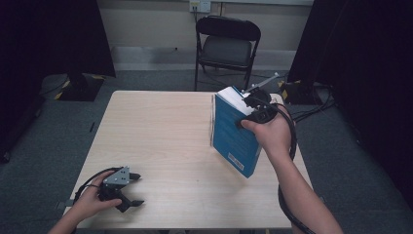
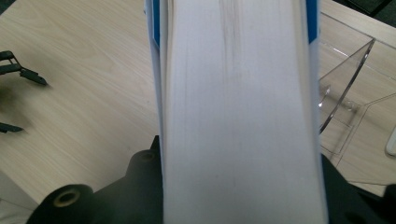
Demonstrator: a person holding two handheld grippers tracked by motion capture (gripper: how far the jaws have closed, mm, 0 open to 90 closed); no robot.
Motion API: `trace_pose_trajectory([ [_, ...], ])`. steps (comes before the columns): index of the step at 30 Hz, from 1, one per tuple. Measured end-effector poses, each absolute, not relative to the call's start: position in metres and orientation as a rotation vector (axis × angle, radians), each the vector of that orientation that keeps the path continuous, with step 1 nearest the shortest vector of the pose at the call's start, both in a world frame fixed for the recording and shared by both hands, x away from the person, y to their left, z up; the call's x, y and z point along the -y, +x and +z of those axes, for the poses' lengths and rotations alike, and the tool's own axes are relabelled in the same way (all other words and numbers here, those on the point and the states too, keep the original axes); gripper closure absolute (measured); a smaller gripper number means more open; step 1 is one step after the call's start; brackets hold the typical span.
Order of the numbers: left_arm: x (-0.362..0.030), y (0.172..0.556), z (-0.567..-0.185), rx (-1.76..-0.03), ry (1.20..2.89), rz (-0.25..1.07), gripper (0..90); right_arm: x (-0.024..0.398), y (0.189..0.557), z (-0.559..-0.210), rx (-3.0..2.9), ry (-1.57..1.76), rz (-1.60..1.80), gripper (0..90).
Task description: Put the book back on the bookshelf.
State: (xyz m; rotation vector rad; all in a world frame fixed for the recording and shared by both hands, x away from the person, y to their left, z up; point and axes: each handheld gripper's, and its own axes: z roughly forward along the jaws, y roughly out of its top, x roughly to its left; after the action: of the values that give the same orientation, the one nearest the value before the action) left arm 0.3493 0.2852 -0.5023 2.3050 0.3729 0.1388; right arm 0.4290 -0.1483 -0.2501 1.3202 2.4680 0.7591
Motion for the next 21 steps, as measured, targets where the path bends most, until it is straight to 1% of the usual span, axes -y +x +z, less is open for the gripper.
trace_pose_trajectory([
  [21, -0.285, 0.349, -0.502, -0.374, 2.305, 0.137, 5.5, 0.149, 0.443, -0.256, -2.413, 1.384, 0.742, 61.7],
])
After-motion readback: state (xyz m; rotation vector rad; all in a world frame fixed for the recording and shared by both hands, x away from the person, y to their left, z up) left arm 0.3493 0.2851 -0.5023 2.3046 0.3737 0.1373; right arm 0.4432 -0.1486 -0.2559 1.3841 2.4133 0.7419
